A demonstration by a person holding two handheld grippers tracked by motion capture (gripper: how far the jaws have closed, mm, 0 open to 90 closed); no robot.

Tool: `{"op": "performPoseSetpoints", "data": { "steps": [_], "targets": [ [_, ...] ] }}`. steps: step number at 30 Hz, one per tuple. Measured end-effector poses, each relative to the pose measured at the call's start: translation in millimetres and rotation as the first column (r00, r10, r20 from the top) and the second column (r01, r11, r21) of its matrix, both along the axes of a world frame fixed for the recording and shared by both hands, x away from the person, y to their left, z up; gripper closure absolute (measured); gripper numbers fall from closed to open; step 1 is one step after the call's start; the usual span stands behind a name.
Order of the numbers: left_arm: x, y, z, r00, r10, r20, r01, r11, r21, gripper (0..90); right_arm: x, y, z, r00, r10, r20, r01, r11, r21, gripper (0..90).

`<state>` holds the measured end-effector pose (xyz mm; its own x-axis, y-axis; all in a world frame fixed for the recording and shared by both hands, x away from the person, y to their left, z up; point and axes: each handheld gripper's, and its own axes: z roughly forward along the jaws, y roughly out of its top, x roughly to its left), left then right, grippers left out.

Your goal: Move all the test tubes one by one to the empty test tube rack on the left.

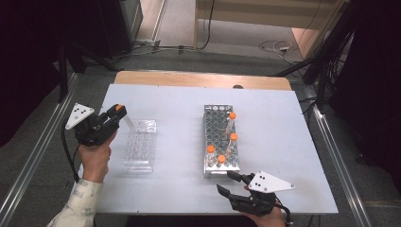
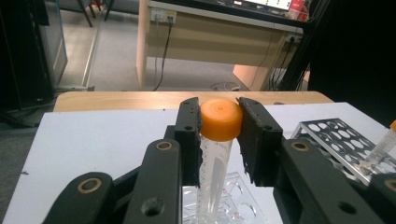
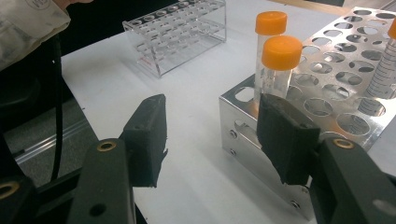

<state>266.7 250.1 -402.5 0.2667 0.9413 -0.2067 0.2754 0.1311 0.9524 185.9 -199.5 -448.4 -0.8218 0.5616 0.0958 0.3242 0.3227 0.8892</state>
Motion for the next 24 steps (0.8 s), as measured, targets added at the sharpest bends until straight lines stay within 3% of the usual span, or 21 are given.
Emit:
{"op": "performPoseSetpoints", "data": {
  "steps": [20, 24],
  "targets": [
    [3.0, -8.3, -8.3, 1.0, -0.004, 0.004, 0.004, 0.9985, 0.055, 69.8, 0.2, -0.5, -0.9, 1.0, -0.003, -0.005, 0.003, 1.0, 0.004, 41.6],
    [3.9, -10.1, -14.1, 1.0, -0.004, -0.009, 0.005, 0.9973, 0.074, 69.8, -0.3, -0.3, -0.7, 1.0, -0.003, -0.005, 0.003, 1.0, 0.004, 41.6]
  ]
}}
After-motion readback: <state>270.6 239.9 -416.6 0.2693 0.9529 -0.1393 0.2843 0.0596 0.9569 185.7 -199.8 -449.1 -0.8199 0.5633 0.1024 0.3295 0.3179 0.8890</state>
